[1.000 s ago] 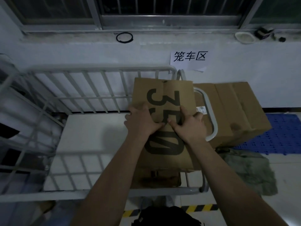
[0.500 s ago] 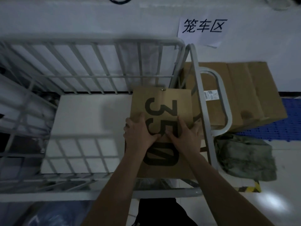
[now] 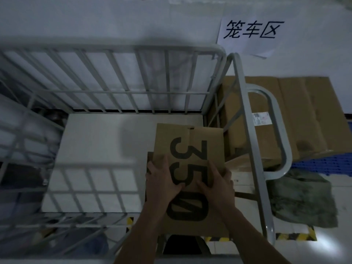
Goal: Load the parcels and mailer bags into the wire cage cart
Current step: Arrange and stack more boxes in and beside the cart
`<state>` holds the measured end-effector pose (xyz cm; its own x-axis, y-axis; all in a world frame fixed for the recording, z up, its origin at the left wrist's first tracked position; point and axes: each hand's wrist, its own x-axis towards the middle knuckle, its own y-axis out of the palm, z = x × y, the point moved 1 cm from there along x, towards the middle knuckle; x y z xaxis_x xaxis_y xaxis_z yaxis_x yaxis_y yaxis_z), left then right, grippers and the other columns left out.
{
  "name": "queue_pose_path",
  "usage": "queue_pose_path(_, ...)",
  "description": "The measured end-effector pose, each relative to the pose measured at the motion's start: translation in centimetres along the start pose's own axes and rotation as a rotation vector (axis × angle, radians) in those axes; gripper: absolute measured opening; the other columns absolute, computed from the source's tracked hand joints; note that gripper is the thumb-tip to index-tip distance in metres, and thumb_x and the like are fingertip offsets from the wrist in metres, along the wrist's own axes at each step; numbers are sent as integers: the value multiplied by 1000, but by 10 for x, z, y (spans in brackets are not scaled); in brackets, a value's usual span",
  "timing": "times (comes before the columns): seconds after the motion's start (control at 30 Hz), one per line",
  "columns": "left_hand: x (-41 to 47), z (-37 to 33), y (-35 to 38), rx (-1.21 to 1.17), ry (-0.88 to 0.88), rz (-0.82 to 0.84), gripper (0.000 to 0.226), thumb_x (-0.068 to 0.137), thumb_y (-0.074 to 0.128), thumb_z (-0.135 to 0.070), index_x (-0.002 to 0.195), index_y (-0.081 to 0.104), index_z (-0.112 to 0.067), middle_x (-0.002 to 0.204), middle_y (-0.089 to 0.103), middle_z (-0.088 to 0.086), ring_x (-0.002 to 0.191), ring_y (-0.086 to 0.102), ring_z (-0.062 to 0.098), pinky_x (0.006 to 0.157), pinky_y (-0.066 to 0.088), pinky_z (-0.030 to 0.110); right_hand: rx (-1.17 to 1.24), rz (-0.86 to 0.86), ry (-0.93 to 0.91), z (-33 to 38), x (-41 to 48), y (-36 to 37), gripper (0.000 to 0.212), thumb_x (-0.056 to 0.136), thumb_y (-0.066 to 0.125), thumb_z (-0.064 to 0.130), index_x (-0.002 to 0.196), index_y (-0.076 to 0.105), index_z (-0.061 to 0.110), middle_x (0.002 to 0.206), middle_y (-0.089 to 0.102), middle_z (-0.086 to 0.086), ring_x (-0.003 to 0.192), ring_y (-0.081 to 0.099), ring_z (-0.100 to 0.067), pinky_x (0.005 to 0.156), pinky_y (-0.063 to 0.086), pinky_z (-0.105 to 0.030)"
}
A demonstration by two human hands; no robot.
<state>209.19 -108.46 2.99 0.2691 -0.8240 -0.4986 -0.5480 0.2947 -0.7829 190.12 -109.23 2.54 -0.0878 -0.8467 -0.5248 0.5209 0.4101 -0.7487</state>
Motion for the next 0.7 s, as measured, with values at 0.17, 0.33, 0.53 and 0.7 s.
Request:
queue_pose_path(0.17,11,3,3,-7,-4,56,124,64,81,-65,154,3,-31,153,8,16,132,38,44,106,44,49,-37,-18,6,-2,10,2,86,86,61,63,153,8,52,158,10,-11,140,32,-40,111,38,-57)
queue_pose_path(0.33,4,3,6,-6,-18,61,129,62,81,-65,155,-2,-30,152,9,17,133,36,45,108,42,48,-69,-19,18,1,11,1,85,88,61,58,154,8,50,158,12,-11,137,35,-41,109,40,-58)
queue_pose_path(0.53,11,2,1,58,-19,194,142,55,74,-81,155,-13,-31,150,6,19,131,38,44,106,44,49,-150,60,7,2,7,-5,83,92,49,65,152,-7,52,158,6,-14,142,29,-42,112,35,-57)
queue_pose_path(0.7,10,-13,-36,102,68,230,82,78,74,-57,139,36,-17,134,35,14,103,59,28,91,55,40,-198,166,12,4,0,-32,78,93,50,60,153,1,48,158,7,-13,138,32,-42,109,38,-58)
